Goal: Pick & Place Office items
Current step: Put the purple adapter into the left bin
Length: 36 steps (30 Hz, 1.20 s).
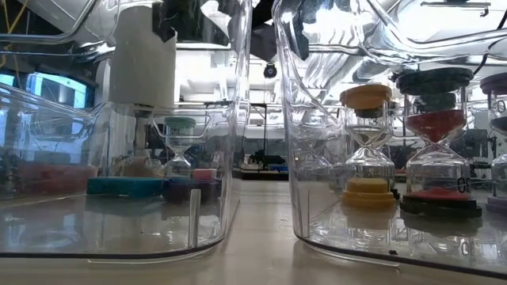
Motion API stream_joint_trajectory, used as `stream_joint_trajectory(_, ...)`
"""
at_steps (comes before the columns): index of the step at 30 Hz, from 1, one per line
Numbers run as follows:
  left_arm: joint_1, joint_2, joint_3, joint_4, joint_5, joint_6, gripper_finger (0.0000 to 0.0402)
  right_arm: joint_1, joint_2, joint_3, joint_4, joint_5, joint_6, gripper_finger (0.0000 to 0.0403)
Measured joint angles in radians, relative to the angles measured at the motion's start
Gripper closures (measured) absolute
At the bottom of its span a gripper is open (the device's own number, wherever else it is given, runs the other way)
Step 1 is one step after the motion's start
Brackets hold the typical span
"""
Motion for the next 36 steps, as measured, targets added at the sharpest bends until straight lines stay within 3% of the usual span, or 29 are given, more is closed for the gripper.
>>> stream_joint_trajectory(4, 0.000, 0.007, 0.000, 0.005, 0.077, 0.019, 0.0054, -0.001, 0.000, 0.000, 0.001, 0.000, 0.000, 0.0205)
stream_joint_trajectory(9, 0.004, 0.046, 0.001, 0.061, 0.082, 0.032, 0.0054, 0.000, 0.000, 0.000, 0.012, 0.000, 0.000, 0.0205)
stream_joint_trajectory(18, 0.004, 0.114, 0.000, 0.118, -0.011, 0.086, 0.0066, 0.000, 0.000, 0.000, 0.004, -0.006, 0.000, 0.0205)
stream_joint_trajectory(23, 0.004, 0.114, 0.000, 0.127, -0.012, 0.088, 0.0112, 0.000, 0.000, 0.000, -0.004, -0.008, -0.006, 0.0205)
stream_joint_trajectory(36, 0.003, 0.122, 0.000, 0.138, -0.010, 0.101, 0.0279, -0.001, 0.000, 0.000, -0.012, -0.026, -0.010, 0.0205)
